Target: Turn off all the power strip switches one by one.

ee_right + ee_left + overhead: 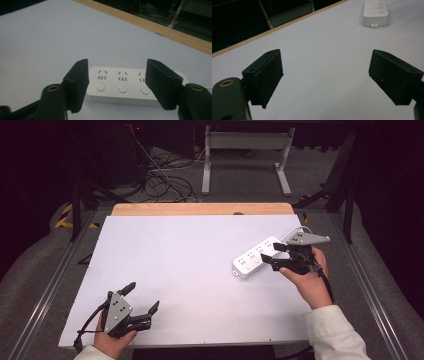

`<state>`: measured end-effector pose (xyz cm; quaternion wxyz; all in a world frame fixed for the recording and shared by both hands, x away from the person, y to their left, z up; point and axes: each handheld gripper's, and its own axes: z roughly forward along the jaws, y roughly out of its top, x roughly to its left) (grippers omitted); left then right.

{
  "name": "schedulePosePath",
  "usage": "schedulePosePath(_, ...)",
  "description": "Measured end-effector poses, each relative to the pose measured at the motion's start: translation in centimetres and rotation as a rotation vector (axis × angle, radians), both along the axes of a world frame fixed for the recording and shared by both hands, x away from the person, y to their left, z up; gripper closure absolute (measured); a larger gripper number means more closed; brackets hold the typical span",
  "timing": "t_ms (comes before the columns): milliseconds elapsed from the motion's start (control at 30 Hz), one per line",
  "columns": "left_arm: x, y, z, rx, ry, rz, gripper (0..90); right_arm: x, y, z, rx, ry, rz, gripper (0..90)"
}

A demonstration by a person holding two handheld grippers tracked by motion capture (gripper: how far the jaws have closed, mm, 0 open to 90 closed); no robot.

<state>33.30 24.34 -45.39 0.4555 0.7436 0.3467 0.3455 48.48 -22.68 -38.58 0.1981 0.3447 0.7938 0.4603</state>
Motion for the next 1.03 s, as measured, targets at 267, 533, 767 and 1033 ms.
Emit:
schedulePosePath(267, -0.1, 0.0, 0.1, -0.009, 0.006, -0.006, 13.0, -3.6, 0.0, -2.0, 0.069, -0.066, 0.109, 21.3)
schedulePosePath(533, -0.1, 0.1, 0.1, -0.015, 0.006, -0.014, 13.0, -6.2, -0.4, -4.6, 0.119, -0.09, 0.163, 16.3)
schedulePosePath(767, -0.3, 0.1, 0.2, -0.018, 0.007, -0.035, 12.8, -7.5, -0.7, -7.9, 0.147, -0.085, 0.182, 13.0)
schedulePosePath(1033, 0.1, 0.5, 0.1, -0.049, 0.04, -0.03, 12.9, -8.1, -0.3, -9.4, 0.078, -0.041, 0.142, 13.4)
